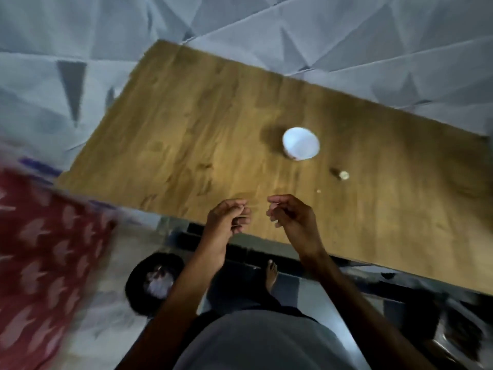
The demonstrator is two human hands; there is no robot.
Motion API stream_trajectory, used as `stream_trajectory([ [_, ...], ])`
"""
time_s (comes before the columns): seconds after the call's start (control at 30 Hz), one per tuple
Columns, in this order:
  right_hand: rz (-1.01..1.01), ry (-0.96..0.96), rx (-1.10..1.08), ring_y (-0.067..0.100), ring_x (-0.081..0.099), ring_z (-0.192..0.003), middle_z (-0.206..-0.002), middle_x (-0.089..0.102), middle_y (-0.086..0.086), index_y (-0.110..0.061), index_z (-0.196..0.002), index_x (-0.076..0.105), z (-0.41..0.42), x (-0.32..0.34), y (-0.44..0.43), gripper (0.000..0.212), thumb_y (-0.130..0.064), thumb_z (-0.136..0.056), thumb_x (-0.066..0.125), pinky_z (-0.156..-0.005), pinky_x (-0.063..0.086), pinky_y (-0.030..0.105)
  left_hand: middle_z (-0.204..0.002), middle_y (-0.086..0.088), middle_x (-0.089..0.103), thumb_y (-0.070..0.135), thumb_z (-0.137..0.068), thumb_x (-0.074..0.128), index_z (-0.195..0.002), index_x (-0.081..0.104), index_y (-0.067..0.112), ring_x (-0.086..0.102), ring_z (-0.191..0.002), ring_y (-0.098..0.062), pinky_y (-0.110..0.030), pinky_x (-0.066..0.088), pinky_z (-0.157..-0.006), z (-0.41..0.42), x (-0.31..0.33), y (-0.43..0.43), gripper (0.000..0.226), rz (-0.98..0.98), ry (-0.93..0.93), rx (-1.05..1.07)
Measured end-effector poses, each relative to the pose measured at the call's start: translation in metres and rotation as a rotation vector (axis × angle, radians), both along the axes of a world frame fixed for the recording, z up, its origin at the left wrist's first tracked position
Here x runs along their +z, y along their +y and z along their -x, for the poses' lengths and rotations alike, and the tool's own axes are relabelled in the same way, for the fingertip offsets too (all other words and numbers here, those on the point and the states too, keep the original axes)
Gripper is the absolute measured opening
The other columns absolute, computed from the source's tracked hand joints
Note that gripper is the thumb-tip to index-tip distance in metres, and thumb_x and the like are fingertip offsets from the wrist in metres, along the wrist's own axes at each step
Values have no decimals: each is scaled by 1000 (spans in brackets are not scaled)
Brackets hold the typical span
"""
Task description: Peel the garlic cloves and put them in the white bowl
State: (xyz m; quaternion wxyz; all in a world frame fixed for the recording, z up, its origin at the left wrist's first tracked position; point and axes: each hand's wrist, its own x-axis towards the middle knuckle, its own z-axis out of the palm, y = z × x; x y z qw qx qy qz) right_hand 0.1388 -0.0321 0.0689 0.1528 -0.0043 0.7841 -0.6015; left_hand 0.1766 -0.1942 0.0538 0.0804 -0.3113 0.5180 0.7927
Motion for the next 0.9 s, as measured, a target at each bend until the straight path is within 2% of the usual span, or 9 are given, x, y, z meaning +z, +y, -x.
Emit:
stream_trajectory([
  [0.1, 38, -9, -76, 14, 62, -69, -79, 72, 7, -11, -100, 71, 31, -7, 56, 21, 1, -93, 56, -60, 49, 24, -78, -6, 64, -1, -94, 52, -93, 65, 10, 61, -53, -6, -17, 41, -49, 49, 0, 56, 18, 95, 46, -81],
  [0.23, 23, -27, -145, 9, 63, -66, -78, 73, 4, -11, -99, 72, 67, -25, 119, 21, 1, -92, 57, -60, 49, 22, -79, -5, 66, -3, -90, 58, -96, 68, 5, 62, -60, -10, -20, 46, -55, 103, -13, 121, 15, 260, 85, -272],
  [0.37, -3, -86, -197, 11, 65, -68, -78, 74, 5, -13, -97, 73, 96, -41, 164, 18, -3, -92, 59, -61, 52, 25, -82, 2, 71, -11, -79, 54, -87, 72, 10, 63, -75, -5, -23, 49, -73, 141, -41, 170, 28, 760, 193, -459],
  [0.43, -31, -98, -176, 15, 66, -70, -80, 74, 5, -14, -97, 73, 108, -50, 179, 15, -7, -93, 60, -62, 53, 27, -98, -3, 71, -7, -87, 51, -95, 72, 11, 63, -89, -10, -21, 47, -82, 150, -51, 187, 28, 943, 192, -492],
  [0.57, -54, -91, -122, 17, 67, -70, -78, 73, 1, -17, -94, 74, 128, -64, 192, 14, -10, -93, 62, -65, 55, 31, -127, -10, 61, 10, -102, 43, -124, 62, 6, 57, -115, -20, -17, 34, -97, 158, -73, 202, 29, 1132, 74, -551],
  [0.7, -53, -71, -115, 18, 67, -70, -78, 72, 0, -16, -94, 74, 143, -70, 192, 14, -9, -93, 62, -66, 56, 32, -132, -7, 58, 14, -100, 48, -128, 59, 11, 52, -123, -21, -27, 34, -109, 172, -78, 198, 30, 1292, 78, -695],
  [0.73, -60, -60, -104, 21, 68, -70, -78, 72, 1, -16, -94, 73, 147, -71, 192, 13, -10, -93, 62, -67, 56, 33, -125, -6, 63, 10, -96, 53, -121, 64, 12, 56, -118, -21, -28, 39, -105, 178, -71, 195, 27, 1295, 109, -671],
  [0.8, -82, -14, -75, 22, 68, -70, -77, 72, 1, -16, -94, 74, 155, -74, 189, 11, -14, -94, 63, -67, 57, 35, -96, -3, 70, 6, -88, 58, -93, 70, 13, 65, -91, -18, -22, 46, -80, 196, -52, 186, 15, 1319, 250, -505],
  [0.9, -120, 45, -62, 19, 68, -68, -80, 72, -1, -13, -96, 74, 170, -75, 181, 11, -14, -95, 63, -66, 58, 35, -72, -2, 64, 1, -85, 55, -75, 65, 8, 55, -65, -12, -13, 36, -59, 231, -28, 159, 16, 1362, 271, -290],
])
